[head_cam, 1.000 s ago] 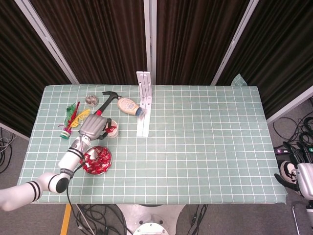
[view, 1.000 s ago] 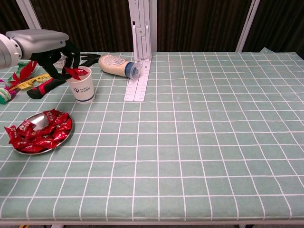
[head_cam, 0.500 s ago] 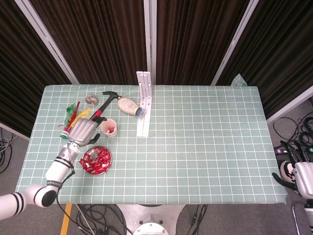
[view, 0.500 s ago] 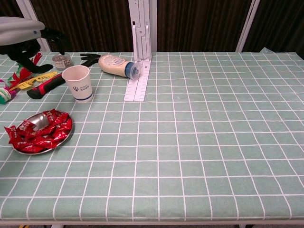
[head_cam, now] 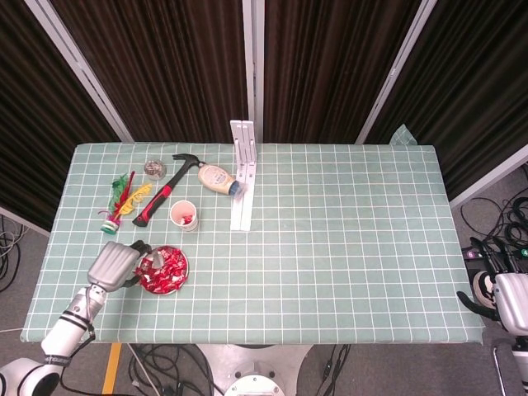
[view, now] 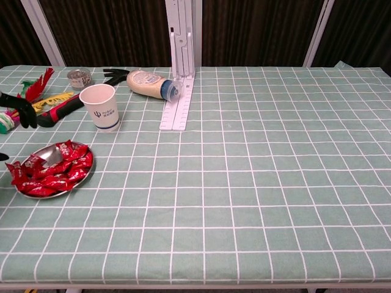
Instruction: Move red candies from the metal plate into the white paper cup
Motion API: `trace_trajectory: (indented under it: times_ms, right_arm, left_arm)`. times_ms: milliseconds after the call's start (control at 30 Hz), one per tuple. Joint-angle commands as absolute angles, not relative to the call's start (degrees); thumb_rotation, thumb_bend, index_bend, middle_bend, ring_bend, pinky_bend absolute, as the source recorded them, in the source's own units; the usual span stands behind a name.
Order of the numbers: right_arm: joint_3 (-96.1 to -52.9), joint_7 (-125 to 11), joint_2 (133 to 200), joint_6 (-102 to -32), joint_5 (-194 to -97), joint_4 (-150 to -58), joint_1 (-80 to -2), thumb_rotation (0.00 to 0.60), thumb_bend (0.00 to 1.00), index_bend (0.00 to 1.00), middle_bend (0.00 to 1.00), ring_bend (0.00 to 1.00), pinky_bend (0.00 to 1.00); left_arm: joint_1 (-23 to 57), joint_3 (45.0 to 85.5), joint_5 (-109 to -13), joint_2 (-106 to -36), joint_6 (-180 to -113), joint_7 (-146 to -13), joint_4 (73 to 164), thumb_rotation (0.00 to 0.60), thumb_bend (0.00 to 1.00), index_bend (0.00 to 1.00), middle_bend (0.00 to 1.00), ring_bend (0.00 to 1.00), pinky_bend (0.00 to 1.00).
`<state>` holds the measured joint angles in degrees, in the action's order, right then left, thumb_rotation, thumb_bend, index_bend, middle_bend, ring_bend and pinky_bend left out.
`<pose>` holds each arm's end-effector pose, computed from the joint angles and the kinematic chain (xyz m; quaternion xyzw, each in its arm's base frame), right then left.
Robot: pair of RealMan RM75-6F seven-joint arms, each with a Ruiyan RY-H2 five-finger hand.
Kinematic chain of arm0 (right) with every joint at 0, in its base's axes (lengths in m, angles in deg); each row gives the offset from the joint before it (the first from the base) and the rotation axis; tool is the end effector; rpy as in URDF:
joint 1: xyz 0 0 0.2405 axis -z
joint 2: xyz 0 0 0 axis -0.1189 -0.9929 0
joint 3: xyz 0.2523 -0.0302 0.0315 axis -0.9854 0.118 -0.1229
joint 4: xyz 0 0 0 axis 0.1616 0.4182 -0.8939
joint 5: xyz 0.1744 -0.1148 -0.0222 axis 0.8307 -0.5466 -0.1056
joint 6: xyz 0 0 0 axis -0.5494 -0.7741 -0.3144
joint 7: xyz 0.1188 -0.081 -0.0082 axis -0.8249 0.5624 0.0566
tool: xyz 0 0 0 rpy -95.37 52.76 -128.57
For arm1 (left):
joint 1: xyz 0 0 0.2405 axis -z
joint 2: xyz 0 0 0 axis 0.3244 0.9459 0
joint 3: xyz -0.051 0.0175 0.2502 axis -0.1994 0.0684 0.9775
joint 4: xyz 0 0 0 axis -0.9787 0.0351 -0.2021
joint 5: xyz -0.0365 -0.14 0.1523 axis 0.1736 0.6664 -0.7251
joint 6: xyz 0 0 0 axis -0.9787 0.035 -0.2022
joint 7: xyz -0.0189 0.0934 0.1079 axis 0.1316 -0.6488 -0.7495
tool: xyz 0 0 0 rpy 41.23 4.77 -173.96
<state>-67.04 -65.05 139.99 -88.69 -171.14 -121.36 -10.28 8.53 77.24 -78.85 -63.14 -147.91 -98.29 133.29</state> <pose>-0.3179 -0.1736 0.1986 0.5934 -0.3919 0.4041 0.5754 -0.2623 0.2612 0.0478 -0.7756 -0.3125 -0.2743 0.4749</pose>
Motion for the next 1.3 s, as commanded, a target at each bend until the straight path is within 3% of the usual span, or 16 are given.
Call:
trace_trajectory:
  times_ms: [33,567,1300]
  right_arm:
    - [-67.1,-65.0,139.9,-88.7,-171.1,-121.4,-10.3,0.6,0.1,0.08,0.18,0.01,0.22]
    - [-66.9,-64.6,139.9,-88.9,-170.9,-121.8,-10.0,0.6,0.1,0.08,0.18,0.01,0.23]
    - [-66.9,-64.0,139.6,-89.0,-170.4,-122.4,-9.7,0.6,0.1,0.08,0.18,0.01,0.24]
  left_arm:
    - [8.2,77.9,-79.5,-63.8,-147.1,-99.5,132.0,0.6,0.21,0.42,0.47,0.86,1.0]
    - [10.8,78.1,-80.2,-65.2,-138.8,-99.1,125.7,0.6,0.33,0.42,0.47,0.86,1.0]
    - [11.3,77.3,-81.9,-69.1,-137.2,-96.6,120.5,0.6,0.31,0.43,0.49,0.87,1.0]
